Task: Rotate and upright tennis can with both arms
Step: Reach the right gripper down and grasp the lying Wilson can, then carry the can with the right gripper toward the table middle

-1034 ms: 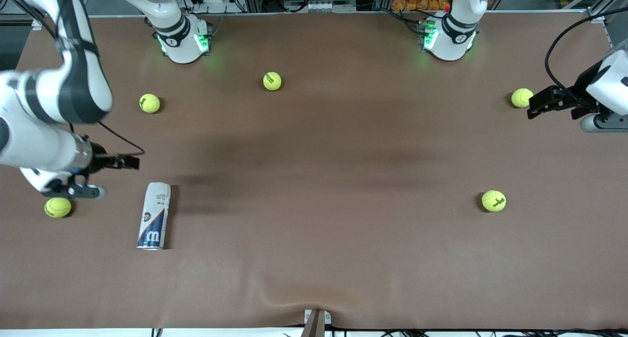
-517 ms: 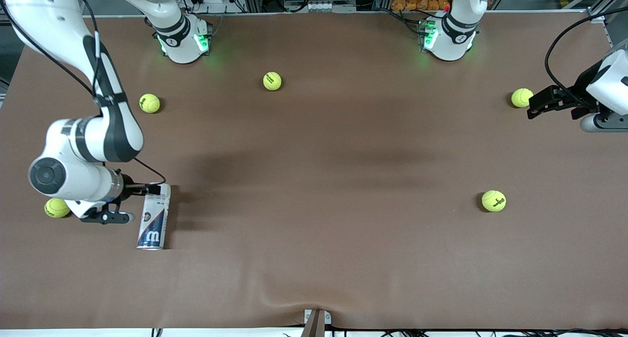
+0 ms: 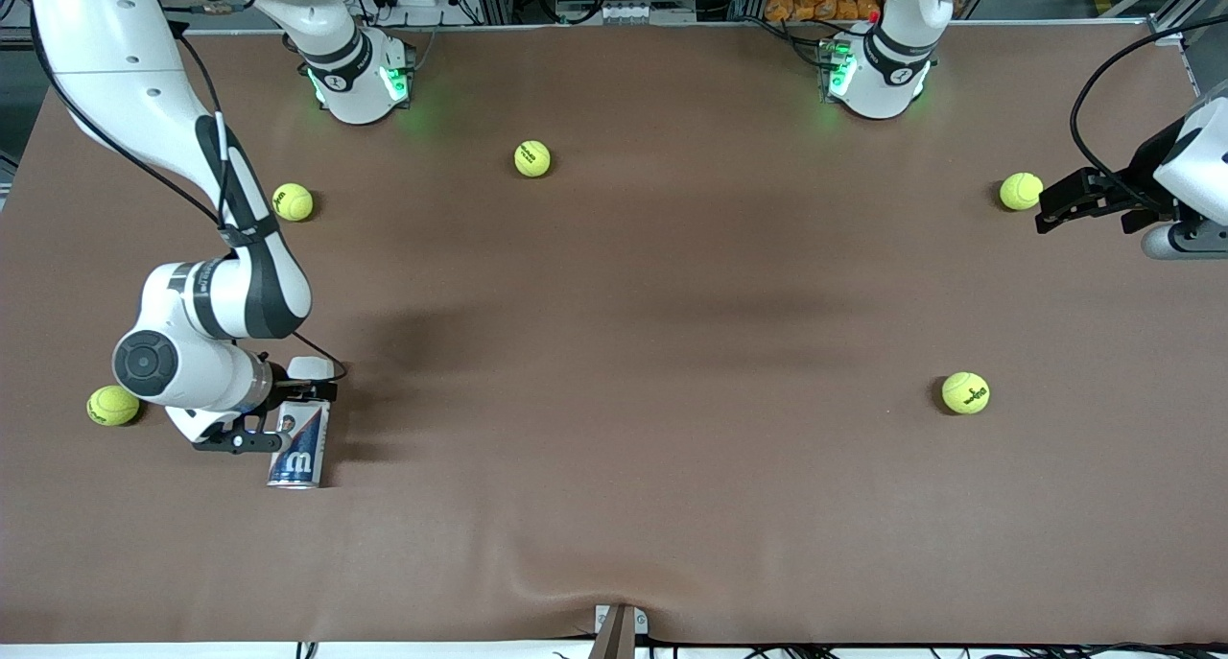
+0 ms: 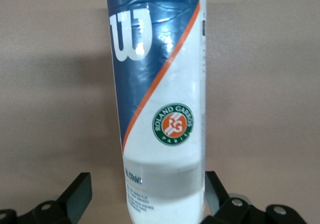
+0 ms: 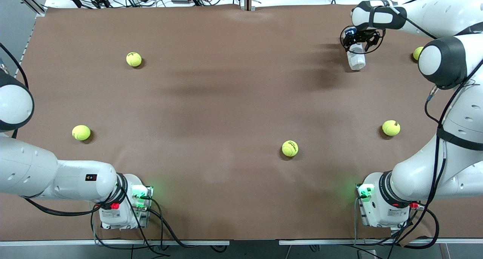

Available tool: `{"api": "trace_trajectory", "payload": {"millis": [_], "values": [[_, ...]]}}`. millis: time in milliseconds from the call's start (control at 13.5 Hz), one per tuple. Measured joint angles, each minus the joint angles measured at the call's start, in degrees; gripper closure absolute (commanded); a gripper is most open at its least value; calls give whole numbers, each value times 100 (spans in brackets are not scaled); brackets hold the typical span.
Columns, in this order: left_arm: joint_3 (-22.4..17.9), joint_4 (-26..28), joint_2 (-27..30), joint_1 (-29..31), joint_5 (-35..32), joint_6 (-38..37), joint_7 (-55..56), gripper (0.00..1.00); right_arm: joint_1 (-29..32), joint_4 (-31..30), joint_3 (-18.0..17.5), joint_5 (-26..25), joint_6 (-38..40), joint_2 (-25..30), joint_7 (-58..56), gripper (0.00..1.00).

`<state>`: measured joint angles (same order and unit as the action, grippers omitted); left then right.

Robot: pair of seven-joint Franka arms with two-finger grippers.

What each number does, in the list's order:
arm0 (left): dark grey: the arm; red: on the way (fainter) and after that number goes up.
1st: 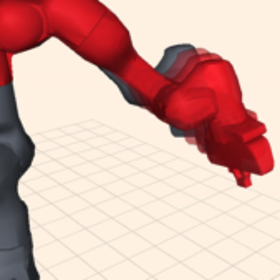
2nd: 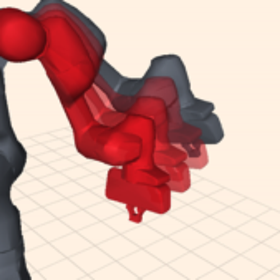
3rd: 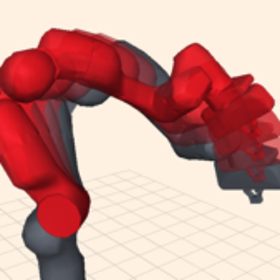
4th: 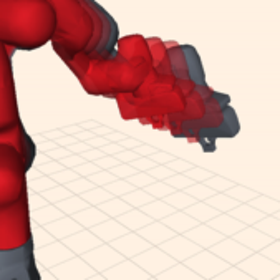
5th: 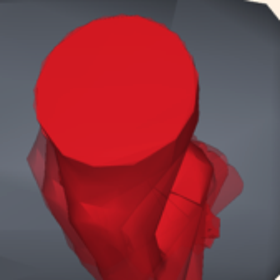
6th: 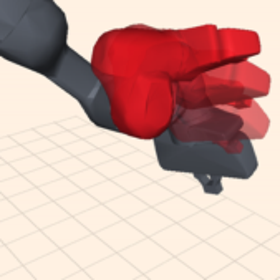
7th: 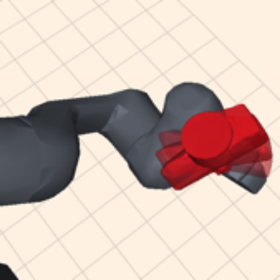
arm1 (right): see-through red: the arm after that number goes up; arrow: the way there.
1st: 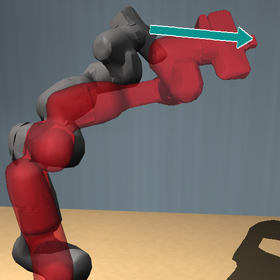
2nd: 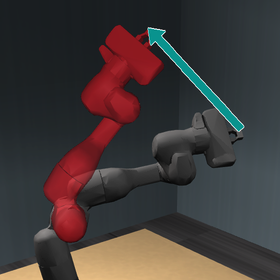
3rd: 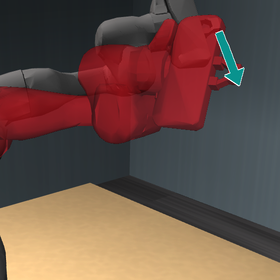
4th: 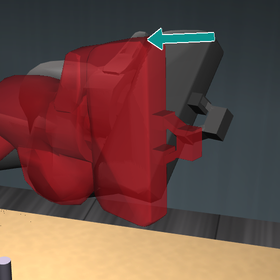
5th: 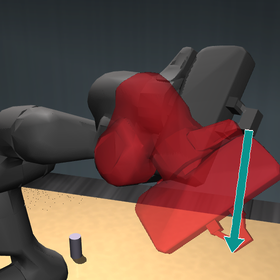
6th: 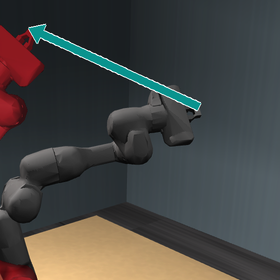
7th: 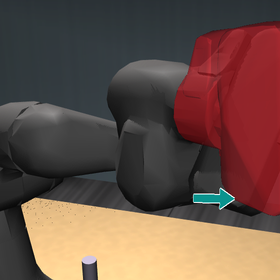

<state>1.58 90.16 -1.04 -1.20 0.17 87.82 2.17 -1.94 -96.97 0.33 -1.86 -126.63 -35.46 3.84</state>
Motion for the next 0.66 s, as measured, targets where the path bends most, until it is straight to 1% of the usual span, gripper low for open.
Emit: {"api": "trace_trajectory", "payload": {"millis": [591,665], "values": [[1,2,0,-1,0,0,0,0,-4,33,5,-499,-754,-436,0,0],[1,4,0,-1,0,0,0,0,-3,41,8,-510,-851,-480,-2,9]]}}
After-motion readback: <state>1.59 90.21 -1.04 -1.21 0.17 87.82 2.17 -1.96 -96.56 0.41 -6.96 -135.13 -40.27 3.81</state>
